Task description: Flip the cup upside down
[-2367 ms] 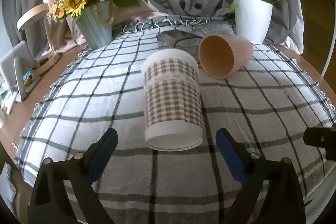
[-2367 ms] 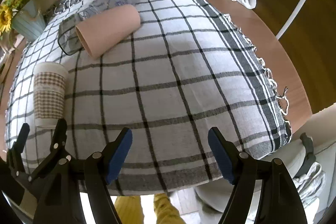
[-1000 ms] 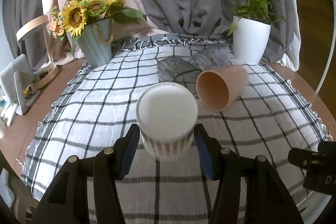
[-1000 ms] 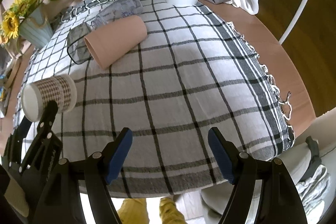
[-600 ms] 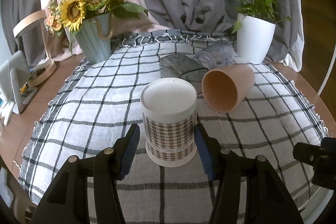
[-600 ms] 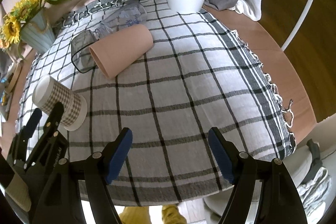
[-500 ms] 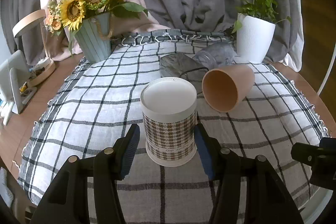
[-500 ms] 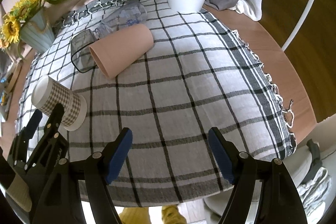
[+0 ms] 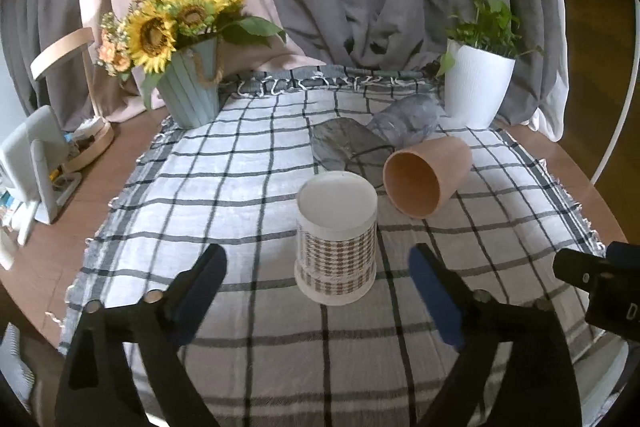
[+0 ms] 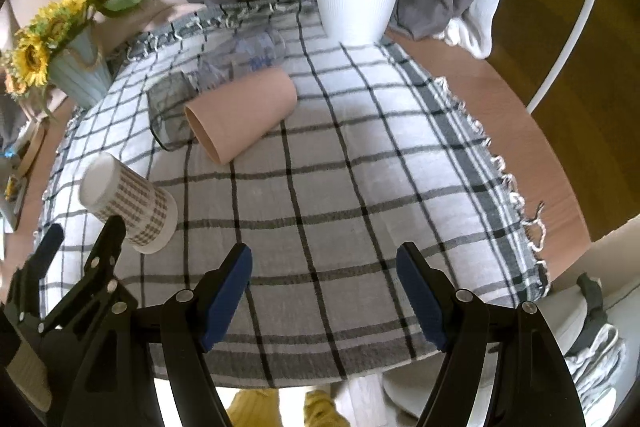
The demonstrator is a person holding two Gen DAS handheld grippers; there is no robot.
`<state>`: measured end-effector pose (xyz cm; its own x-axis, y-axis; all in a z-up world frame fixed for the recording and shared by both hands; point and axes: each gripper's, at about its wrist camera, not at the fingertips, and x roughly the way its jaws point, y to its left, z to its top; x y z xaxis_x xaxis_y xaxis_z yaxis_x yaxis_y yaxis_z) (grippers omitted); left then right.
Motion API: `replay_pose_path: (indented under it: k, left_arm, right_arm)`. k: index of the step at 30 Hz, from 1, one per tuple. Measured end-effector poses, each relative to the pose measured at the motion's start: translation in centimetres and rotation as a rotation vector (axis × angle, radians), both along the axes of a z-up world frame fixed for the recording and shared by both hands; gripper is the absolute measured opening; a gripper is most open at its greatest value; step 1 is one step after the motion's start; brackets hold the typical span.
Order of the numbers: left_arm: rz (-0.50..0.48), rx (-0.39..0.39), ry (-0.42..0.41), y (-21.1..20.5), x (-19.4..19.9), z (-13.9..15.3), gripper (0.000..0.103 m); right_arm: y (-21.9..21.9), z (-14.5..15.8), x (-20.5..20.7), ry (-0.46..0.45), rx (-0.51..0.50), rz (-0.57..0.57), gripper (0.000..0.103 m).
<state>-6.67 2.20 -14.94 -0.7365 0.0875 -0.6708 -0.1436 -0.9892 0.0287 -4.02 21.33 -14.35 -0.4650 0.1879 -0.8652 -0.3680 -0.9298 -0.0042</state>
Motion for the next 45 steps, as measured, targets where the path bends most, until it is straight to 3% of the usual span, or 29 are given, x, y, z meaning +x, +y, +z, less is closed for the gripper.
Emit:
replay_pose_path:
  k: [3, 4, 12, 21, 32, 45]
  left_arm:
    - [0.002, -0.001, -0.008, -0.5, 0.9, 1.7, 0.099]
    - [0.003, -0.006, -0.007, -0.6, 1.2, 2.3, 0.102]
    - [0.043, -0.049, 0.005, -1.5, 4.4, 6.4, 0.103]
    - [0.11, -0.016, -0.005, -3.6, 7.0, 9.6, 0.103]
    - [0.146, -0.015, 0.045, -4.3, 8.6, 11.8, 0.103]
    - [0.142, -0.012, 0.082, -3.9, 9.3, 12.8, 0.103]
  right_arm:
    - [-0.3, 1.4, 0.9, 0.036, -0.024, 0.012, 0.082]
    - [-0.4, 1.9, 1.3, 0.047, -0.032, 0.016, 0.082]
    - [-1.6, 5.2, 4.1, 0.124, -0.077, 0.063, 0.084]
    - [-2.4, 8.5, 6.6, 0.209, -0.089, 0.118, 0.085]
    - [-3.0, 10.9, 8.4, 0.289, -0.079, 0.158, 0.085]
    - [-3.2, 11.7, 9.0, 0.307, -0.054, 0.18, 0.085]
